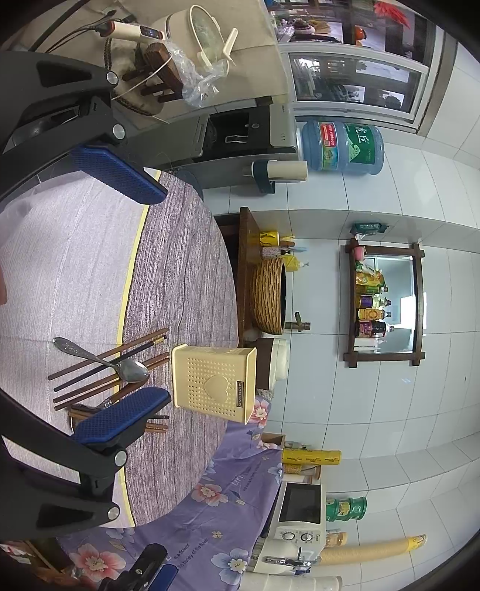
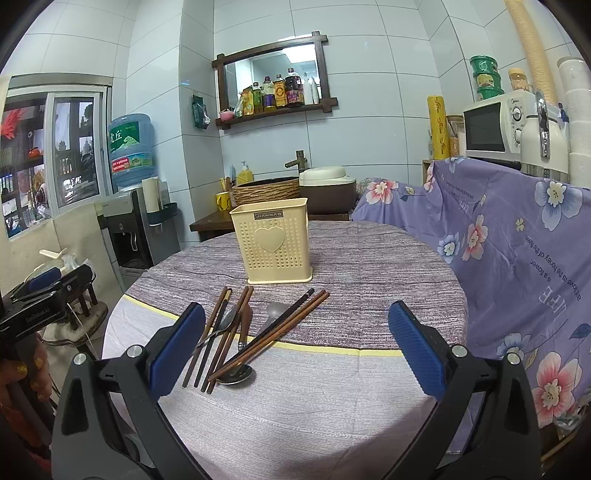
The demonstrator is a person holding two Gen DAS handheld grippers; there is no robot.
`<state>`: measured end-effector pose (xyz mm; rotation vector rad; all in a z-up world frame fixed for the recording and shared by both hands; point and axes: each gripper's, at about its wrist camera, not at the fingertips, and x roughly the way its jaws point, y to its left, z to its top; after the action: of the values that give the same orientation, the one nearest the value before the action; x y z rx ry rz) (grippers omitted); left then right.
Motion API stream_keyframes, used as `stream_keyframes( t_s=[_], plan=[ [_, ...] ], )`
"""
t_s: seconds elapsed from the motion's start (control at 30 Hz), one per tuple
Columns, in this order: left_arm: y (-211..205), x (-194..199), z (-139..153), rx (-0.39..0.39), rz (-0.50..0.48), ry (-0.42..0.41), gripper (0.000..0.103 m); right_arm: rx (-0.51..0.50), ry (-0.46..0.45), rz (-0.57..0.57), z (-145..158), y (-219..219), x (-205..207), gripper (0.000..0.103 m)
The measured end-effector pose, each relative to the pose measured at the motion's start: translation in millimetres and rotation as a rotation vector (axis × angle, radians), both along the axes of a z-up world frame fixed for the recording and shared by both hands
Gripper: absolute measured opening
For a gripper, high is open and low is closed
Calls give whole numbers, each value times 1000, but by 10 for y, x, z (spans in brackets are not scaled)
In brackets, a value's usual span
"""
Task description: Organize utensils
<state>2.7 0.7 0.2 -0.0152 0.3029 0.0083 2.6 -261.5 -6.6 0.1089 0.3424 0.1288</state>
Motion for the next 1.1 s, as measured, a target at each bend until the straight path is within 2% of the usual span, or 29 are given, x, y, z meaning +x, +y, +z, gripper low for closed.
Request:
stream_keyframes(
  t_s=[1.1],
  plan=[
    [18,-12,22,4,0,2,98,-4,1,3,18,45,-12,98]
  ],
)
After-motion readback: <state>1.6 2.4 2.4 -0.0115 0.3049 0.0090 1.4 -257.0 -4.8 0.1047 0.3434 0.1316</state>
